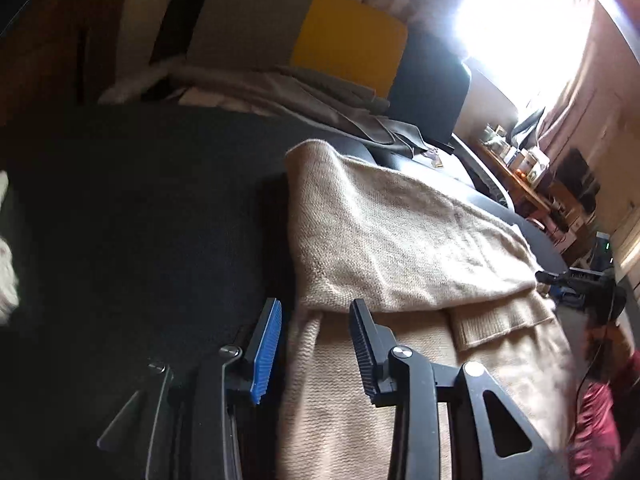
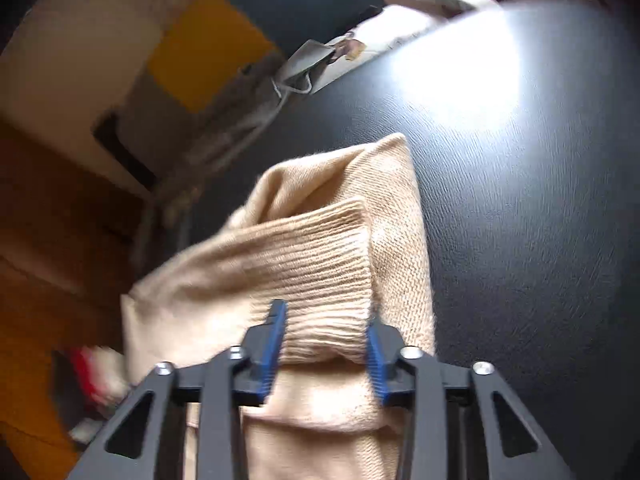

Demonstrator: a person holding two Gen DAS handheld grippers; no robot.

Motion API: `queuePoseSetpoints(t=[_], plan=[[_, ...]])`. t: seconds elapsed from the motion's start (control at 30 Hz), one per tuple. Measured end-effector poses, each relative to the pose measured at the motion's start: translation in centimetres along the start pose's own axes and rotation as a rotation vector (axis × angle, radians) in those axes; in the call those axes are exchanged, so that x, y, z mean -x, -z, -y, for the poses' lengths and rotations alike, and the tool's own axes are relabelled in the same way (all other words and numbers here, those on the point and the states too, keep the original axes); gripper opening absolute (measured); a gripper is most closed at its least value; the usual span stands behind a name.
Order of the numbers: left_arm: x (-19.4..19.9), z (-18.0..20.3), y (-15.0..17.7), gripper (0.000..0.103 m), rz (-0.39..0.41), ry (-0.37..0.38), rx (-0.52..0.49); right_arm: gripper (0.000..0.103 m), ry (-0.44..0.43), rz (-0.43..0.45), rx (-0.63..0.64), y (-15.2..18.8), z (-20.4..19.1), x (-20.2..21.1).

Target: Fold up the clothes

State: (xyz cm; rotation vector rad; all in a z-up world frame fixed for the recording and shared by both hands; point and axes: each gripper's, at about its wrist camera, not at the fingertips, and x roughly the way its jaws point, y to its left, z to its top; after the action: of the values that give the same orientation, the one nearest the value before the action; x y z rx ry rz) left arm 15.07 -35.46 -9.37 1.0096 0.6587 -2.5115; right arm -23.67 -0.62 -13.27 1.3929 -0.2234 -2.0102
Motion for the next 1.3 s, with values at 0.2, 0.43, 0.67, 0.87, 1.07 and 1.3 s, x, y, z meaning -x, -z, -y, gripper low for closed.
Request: queuePoseSetpoints(t=[0.2,0.43,0.67,0.87,1.07,1.3], plan=[[-0.6,4.0,1.4,0.037,0.009,-0.155,-0.299,0.021,0.043,-0.038,0.037,-0.1,-0.7,0.0],[-3.1,5.4,-0.1,0.017,0.011,-0.294,-0.418,0.021,-0.11,-0.039,-0.058,-0.5,-1.1,1.7],[-1.0,-0.8,-0.4,0.011,-0.02,-0.187,-0.074,0.021,-0.007,-0.038,-0.006,1.3,-1.4,2.5],[1.2,-2.2,-0.1,0.026,-0.027,-0.169,-0.015,0.017,0.119,0.033,0.025,2.5,-1.0,2.9],[3.0,-0.1,-3.1,0.028,0.116,-0.135,-0.051,0.021,0.1,0.138,0.305,2.6,-8.2,4.2],[-3.7,4.1,-7.8,0.03,0.116,-0.133,-0.164,0.034,0.181,0.05,0.593,3.7,-13.9,-1.7]])
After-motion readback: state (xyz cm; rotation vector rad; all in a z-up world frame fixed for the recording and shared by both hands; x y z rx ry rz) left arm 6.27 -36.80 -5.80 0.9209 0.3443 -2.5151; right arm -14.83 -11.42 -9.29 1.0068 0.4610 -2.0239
